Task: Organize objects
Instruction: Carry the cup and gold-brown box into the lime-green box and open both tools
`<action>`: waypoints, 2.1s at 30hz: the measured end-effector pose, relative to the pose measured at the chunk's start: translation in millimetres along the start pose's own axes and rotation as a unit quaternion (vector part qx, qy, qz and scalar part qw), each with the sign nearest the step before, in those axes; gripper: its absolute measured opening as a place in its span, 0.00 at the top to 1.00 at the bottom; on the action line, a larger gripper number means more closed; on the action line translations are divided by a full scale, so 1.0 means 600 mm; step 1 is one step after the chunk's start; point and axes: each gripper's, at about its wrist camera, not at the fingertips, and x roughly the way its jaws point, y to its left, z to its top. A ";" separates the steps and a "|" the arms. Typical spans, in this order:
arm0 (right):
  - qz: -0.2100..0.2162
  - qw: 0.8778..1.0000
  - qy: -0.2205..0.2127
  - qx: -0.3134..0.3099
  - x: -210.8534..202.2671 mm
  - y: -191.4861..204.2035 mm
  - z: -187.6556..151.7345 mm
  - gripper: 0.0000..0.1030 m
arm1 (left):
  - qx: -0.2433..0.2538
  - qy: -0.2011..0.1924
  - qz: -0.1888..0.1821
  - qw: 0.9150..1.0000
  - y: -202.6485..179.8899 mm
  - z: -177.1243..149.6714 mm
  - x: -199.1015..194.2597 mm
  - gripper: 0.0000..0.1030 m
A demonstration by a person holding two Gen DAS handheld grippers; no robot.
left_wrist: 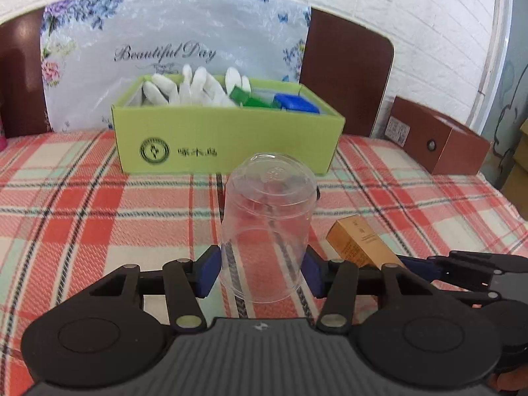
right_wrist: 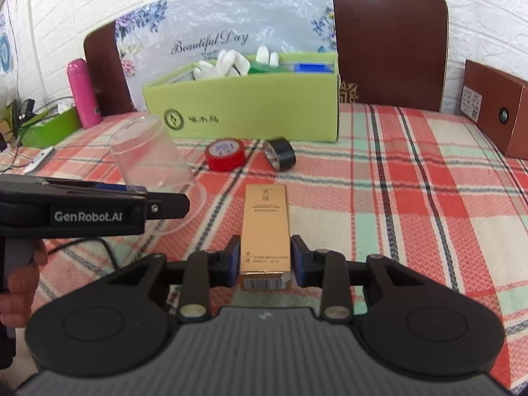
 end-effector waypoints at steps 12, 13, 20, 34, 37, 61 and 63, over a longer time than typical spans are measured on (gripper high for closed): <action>0.007 0.995 -0.099 -0.026 -0.038 0.014 0.108 0.70 | -0.010 -0.067 -0.001 0.998 0.021 0.084 -0.049 0.46; 0.009 0.994 -0.106 -0.028 -0.038 0.014 0.119 0.70 | -0.007 -0.073 0.003 0.997 0.023 0.092 -0.051 0.46; 0.012 0.989 -0.139 -0.041 -0.021 0.029 0.178 0.70 | 0.010 -0.107 0.009 0.994 0.035 0.145 -0.052 0.46; 0.015 0.984 -0.164 -0.069 0.078 0.069 0.273 0.70 | 0.017 -0.126 0.047 0.991 0.101 0.232 0.005 0.45; 0.013 0.983 -0.166 -0.077 0.107 0.074 0.288 0.70 | 0.013 -0.122 0.055 0.991 0.119 0.245 0.031 0.45; -0.004 0.989 -0.077 -0.126 0.336 0.068 0.278 0.68 | 0.031 -0.055 0.073 0.995 0.180 0.251 0.226 0.33; -0.002 0.989 -0.080 -0.126 0.335 0.067 0.276 0.67 | 0.031 -0.056 0.074 0.995 0.180 0.251 0.224 0.32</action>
